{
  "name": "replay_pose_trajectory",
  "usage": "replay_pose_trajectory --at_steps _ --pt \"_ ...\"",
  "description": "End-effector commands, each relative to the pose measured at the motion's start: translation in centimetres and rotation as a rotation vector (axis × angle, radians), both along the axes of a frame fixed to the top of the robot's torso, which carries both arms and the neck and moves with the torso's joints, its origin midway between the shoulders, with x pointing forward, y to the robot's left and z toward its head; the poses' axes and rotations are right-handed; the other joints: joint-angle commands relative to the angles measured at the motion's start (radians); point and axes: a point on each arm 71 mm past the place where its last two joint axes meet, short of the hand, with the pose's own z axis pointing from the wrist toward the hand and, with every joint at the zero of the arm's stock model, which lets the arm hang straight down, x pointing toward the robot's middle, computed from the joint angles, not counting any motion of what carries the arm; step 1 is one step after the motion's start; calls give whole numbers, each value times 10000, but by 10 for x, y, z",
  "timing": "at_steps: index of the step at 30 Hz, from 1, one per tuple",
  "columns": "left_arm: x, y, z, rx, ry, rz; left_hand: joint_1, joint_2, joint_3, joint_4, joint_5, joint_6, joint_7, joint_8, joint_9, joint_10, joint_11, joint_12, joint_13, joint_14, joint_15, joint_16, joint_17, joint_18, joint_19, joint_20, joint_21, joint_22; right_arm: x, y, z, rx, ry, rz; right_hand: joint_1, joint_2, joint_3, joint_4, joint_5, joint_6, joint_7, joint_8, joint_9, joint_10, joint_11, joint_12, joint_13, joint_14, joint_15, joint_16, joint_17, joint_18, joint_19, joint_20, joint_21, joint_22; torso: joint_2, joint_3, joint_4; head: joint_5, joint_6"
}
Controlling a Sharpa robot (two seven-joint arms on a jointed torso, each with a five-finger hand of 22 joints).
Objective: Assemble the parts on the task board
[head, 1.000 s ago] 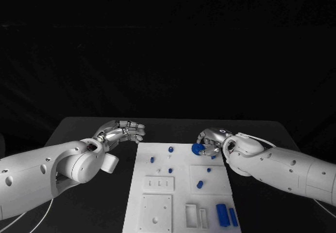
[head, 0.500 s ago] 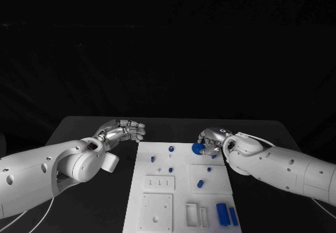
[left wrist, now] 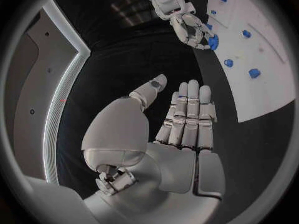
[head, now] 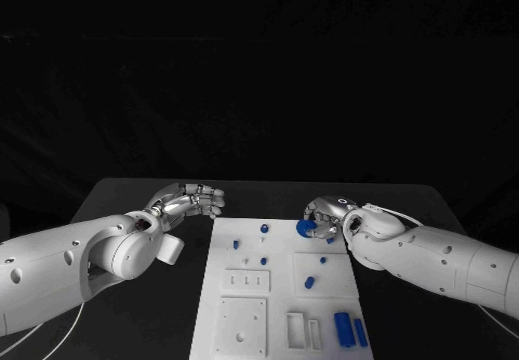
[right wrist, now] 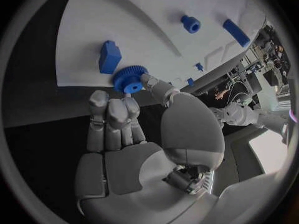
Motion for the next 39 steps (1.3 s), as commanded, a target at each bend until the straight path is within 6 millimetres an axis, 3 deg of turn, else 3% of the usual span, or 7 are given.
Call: replay_pose_trajectory --at_steps 1,3,8,10,21,29,39 --pt "-1 -2 1 -86 -24 -181 -127 -8 32 -32 -36 -32 34 -11 -10 -57 -15 -61 13 -28 41 -55 10 202 -88 14 61 162 -4 1 -12 -621 297 158 28 97 13 -41 -138 317 76 117 41 69 25 83 362 -26 23 19 29 413 -25 -53 59 210 -6 -2 4 -3 -13" --pt "0 -2 1 -86 -23 -181 -127 -8 33 -33 -36 -33 34 -11 -10 -57 -15 -61 13 -29 41 -55 10 202 -88 14 61 162 -4 1 -12 -750 266 182 117 122 168 -33 -355 440 38 177 60 69 -15 96 344 -24 -12 6 43 413 -38 -58 64 201 -6 -3 4 -10 -24" --pt "0 -2 1 -81 -22 -165 -127 -8 34 -34 -36 -33 35 -11 -10 -58 -15 -63 14 -29 41 -56 11 202 -89 14 61 161 -4 0 -13 -976 195 234 370 249 610 -81 -366 697 -47 297 106 119 -93 161 325 -10 -85 -14 76 413 -60 -63 86 201 -12 1 0 -11 -41" --pt "0 -2 1 -81 -24 -165 -127 -7 35 -34 -36 -33 35 -10 -10 -58 -15 -63 15 -29 41 -56 11 202 -90 14 61 161 -5 1 -13 -1034 135 277 448 397 762 -160 -336 848 -91 373 143 183 -133 234 346 -7 -120 -21 91 413 -73 -62 106 207 -12 1 -1 -14 -41" --pt "-1 -2 1 -78 -26 -152 -124 -4 40 -38 -35 -33 35 -9 -10 -58 -14 -65 17 -30 41 -57 12 203 -91 14 63 161 -9 8 -7 -1268 -736 461 219 559 938 -207 -282 1190 -209 534 246 482 -243 555 464 7 -223 -36 145 413 -85 -39 182 205 -19 -2 -1 -11 -25" --pt "-1 -1 1 -79 -36 -135 -123 -3 42 -40 -34 -33 34 -8 -11 -58 -14 -67 19 -30 41 -57 13 203 -91 14 64 161 -23 22 10 -1153 -2255 828 96 289 1159 -2 -405 1366 -289 595 317 873 -321 948 634 45 -300 -34 199 413 5 -81 288 196 -34 4 -30 -24 62" --pt "1 -1 1 -64 -53 -96 -126 -1 44 -41 -34 -35 35 -8 -11 -58 -14 -69 21 -30 41 -57 15 202 -92 15 66 161 -42 52 32 -730 -3335 1470 169 -13 1420 295 -435 1437 -322 604 369 1011 -357 1069 664 72 -334 -30 250 413 64 -136 343 187 -75 -5 -77 -3 133"
